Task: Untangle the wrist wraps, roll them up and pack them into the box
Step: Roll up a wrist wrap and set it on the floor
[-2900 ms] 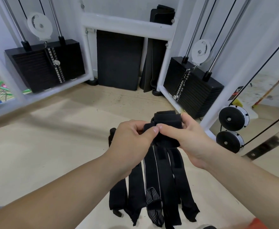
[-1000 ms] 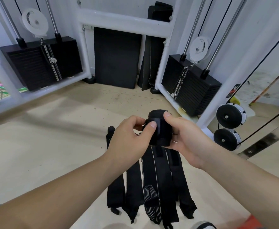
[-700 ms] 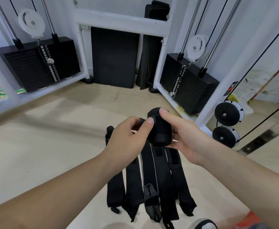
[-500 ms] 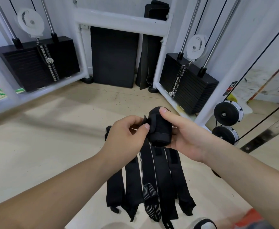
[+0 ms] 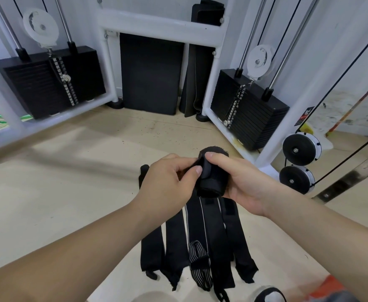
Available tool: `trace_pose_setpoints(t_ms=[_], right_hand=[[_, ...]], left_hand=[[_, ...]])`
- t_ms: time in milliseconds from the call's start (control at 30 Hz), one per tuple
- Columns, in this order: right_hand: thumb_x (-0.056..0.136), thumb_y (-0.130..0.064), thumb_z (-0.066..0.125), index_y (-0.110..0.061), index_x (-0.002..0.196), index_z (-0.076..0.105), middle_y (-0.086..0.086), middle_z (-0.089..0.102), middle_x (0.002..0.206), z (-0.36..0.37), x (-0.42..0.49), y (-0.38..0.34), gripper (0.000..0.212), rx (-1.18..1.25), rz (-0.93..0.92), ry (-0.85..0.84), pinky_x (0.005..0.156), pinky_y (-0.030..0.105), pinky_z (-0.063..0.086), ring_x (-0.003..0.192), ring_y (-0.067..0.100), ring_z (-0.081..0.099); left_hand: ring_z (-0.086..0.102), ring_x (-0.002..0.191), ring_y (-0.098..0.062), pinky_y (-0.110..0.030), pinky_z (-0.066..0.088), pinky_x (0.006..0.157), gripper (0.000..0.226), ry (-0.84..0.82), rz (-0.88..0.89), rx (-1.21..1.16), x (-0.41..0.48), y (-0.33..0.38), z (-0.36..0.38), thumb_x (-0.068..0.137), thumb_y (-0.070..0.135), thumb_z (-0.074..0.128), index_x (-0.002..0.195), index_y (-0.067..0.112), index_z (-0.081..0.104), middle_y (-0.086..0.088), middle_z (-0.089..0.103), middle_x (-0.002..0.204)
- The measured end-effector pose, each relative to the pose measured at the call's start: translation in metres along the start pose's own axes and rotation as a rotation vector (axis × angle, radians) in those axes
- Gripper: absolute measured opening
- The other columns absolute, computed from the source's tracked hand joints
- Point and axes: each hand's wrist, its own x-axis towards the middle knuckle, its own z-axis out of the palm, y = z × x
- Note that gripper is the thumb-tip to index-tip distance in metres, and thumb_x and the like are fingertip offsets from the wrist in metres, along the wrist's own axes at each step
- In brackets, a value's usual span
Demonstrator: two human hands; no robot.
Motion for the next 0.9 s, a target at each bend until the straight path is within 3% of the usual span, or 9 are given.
trace_pose_setpoints(t_ms=[100, 200, 300, 433, 633, 667, 767, 833, 900], right_hand=[[0.083, -0.033, 0.08, -0.007, 0.123, 0.072, 0.014, 0.078, 0.116, 0.0, -0.003, 0.001, 0.049, -0.012, -0.053, -0.087, 0.1, 0.045, 0.06, 0.114, 0.029, 0.075], [0.084, -0.025, 0.078, -0.002, 0.132, 0.066, 0.02, 0.075, 0.125, -0.002, -0.003, -0.001, 0.055, -0.013, -0.083, -0.101, 0.109, 0.052, 0.055, 0.123, 0.036, 0.071], [0.084, -0.021, 0.077, -0.003, 0.13, 0.067, 0.018, 0.075, 0.127, -0.003, -0.003, -0.004, 0.051, -0.055, -0.125, -0.113, 0.111, 0.053, 0.053, 0.122, 0.033, 0.072], [0.081, -0.017, 0.085, -0.01, 0.131, 0.066, 0.009, 0.078, 0.116, 0.0, -0.002, 0.0, 0.054, -0.137, -0.167, -0.124, 0.109, 0.053, 0.055, 0.113, 0.028, 0.075], [0.081, -0.019, 0.084, -0.012, 0.129, 0.065, 0.003, 0.078, 0.105, 0.007, -0.004, -0.001, 0.052, -0.151, -0.185, -0.169, 0.1, 0.045, 0.058, 0.102, 0.022, 0.076], [0.083, -0.02, 0.085, -0.012, 0.129, 0.065, 0.001, 0.078, 0.103, 0.008, -0.004, 0.0, 0.051, -0.162, -0.174, -0.181, 0.097, 0.043, 0.059, 0.101, 0.02, 0.076], [0.084, -0.029, 0.082, -0.012, 0.123, 0.064, -0.003, 0.076, 0.09, 0.007, -0.006, 0.003, 0.046, -0.196, -0.145, -0.196, 0.091, 0.036, 0.058, 0.092, 0.016, 0.075], [0.083, -0.031, 0.078, -0.015, 0.116, 0.065, -0.005, 0.075, 0.085, 0.002, -0.008, 0.001, 0.039, -0.212, -0.159, -0.177, 0.093, 0.04, 0.056, 0.087, 0.014, 0.073], [0.083, -0.033, 0.077, -0.015, 0.118, 0.067, -0.004, 0.077, 0.09, -0.003, -0.01, -0.003, 0.041, -0.214, -0.175, -0.148, 0.1, 0.045, 0.056, 0.092, 0.016, 0.074]], left_hand=[[0.061, 0.061, -0.011, -0.034, 0.054, 0.064, 0.015, 0.051, -0.041, -0.078, 0.002, -0.001, 0.0, 0.101, 0.022, 0.066, 0.094, 0.029, 0.078, 0.007, 0.066, 0.064], [0.072, 0.072, -0.03, -0.051, 0.063, 0.076, 0.014, 0.129, -0.069, -0.134, 0.003, 0.002, -0.001, 0.099, 0.023, 0.067, 0.087, 0.025, 0.073, -0.007, 0.073, 0.072], [0.071, 0.076, -0.032, -0.049, 0.063, 0.076, 0.017, 0.173, -0.078, -0.167, 0.003, 0.006, -0.004, 0.1, 0.022, 0.068, 0.084, 0.025, 0.072, -0.009, 0.073, 0.073], [0.06, 0.06, -0.017, -0.033, 0.049, 0.059, 0.022, 0.163, -0.054, -0.125, -0.001, 0.01, -0.004, 0.1, 0.021, 0.067, 0.078, 0.025, 0.069, 0.0, 0.067, 0.064], [0.07, 0.08, -0.038, -0.053, 0.062, 0.077, 0.019, 0.221, -0.069, -0.215, -0.001, 0.013, -0.006, 0.102, 0.017, 0.066, 0.086, 0.017, 0.076, -0.013, 0.075, 0.078], [0.071, 0.078, -0.035, -0.049, 0.063, 0.075, 0.021, 0.215, -0.065, -0.212, -0.001, 0.013, -0.006, 0.102, 0.018, 0.066, 0.086, 0.018, 0.078, -0.01, 0.075, 0.075], [0.07, 0.065, -0.006, -0.021, 0.056, 0.065, 0.029, 0.091, -0.08, -0.243, -0.008, 0.018, -0.004, 0.108, 0.02, 0.058, 0.089, 0.018, 0.081, 0.003, 0.076, 0.07], [0.068, 0.071, 0.0, -0.023, 0.057, 0.074, 0.036, -0.033, -0.104, -0.251, -0.011, 0.018, -0.001, 0.111, 0.028, 0.051, 0.094, 0.028, 0.082, 0.009, 0.076, 0.075], [0.064, 0.073, 0.007, -0.02, 0.056, 0.074, 0.031, -0.083, -0.134, -0.268, -0.011, 0.014, 0.001, 0.111, 0.03, 0.049, 0.113, 0.044, 0.077, 0.019, 0.072, 0.079]])
